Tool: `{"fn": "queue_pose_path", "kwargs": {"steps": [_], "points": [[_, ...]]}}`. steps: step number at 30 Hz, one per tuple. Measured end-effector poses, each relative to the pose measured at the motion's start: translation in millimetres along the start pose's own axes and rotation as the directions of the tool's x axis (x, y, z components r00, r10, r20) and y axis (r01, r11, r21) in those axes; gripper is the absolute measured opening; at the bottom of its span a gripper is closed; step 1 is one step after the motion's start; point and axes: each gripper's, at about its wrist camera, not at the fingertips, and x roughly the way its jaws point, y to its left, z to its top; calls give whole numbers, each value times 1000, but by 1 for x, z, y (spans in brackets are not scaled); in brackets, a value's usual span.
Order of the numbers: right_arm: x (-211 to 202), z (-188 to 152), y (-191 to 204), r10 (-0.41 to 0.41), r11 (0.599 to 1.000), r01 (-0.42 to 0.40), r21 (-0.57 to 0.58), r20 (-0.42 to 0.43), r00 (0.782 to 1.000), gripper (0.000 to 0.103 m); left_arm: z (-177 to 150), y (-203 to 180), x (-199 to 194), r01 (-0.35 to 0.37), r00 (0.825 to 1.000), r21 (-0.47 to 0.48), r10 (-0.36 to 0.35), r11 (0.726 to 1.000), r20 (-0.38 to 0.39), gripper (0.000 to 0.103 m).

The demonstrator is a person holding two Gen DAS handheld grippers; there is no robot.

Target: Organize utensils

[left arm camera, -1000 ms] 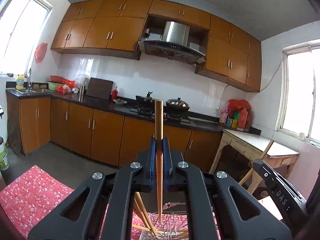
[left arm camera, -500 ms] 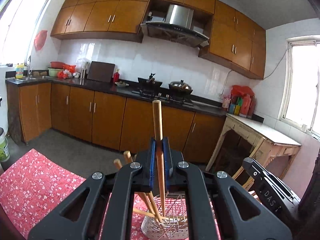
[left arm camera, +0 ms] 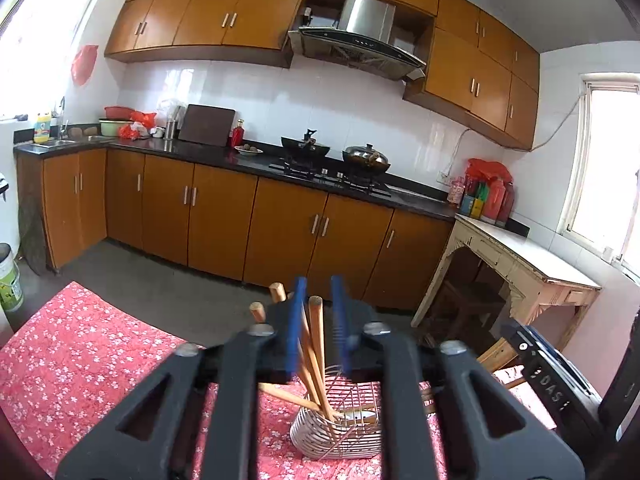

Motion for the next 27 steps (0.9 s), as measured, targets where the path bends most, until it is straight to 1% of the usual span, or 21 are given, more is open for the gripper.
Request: {"fn": "queue_pose_path", "kwargs": {"steps": [1, 2, 3, 8, 10, 12, 13, 15, 16, 18, 19, 20, 22, 24, 27], "points": [[-4, 1, -1, -5, 1000, 5, 1, 7, 1000, 42, 2, 1, -3, -5, 1000, -6, 5, 1000, 8, 41], [-10, 4, -4, -13, 1000, 13, 5, 20, 1000, 44, 4, 3, -9, -12, 1000, -10, 12, 1000, 21, 44], [-16, 6, -6, -20, 1000, 20, 9, 32, 999, 46, 6, 3, -10, -10, 1000, -10, 11, 1000, 25, 44], [-50, 18, -15, -40, 999, 39, 11, 95, 995, 50, 12, 6, -32, -18, 998, -7, 18, 1000, 56, 44], [-65, 20, -16, -39, 999, 39, 2, 116, 992, 53, 14, 8, -41, -20, 997, -6, 21, 1000, 69, 45], [-83, 22, -16, -32, 999, 35, -17, 139, 990, 60, 15, 10, -53, -28, 996, -1, 28, 1000, 81, 46], [-89, 23, -15, -27, 999, 31, -27, 142, 989, 62, 15, 12, -60, -30, 996, 2, 30, 1000, 83, 47], [-105, 22, -12, -10, 998, 18, -56, 143, 990, 70, 15, 15, -70, -37, 995, 6, 36, 999, 89, 54], [-111, 20, -11, -6, 998, 15, -66, 141, 990, 73, 14, 17, -78, -39, 995, 11, 37, 999, 96, 56], [-128, 14, -8, 17, 995, -3, -101, 136, 991, 87, 11, 22, -89, -47, 994, 27, 44, 999, 97, 63], [-135, 12, -6, 22, 994, -7, -112, 139, 990, 91, 10, 23, -93, -56, 994, 35, 52, 998, 98, 65], [-145, 7, -4, 29, 992, -11, -126, 146, 989, 97, 7, 25, -99, -66, 993, 47, 61, 997, 97, 68], [-161, -3, 0, 44, 989, -22, -148, 152, 987, 99, -1, 30, -109, -57, 994, 66, 51, 996, 94, 74], [-172, -14, 4, 53, 985, -28, -167, 145, 988, 99, -12, 35, -119, -55, 995, 86, 47, 995, 89, 87], [-189, -36, 9, 49, 978, -17, -208, 146, 988, 99, -29, 43, -131, -49, 996, 101, 41, 994, 84, 97]]}}
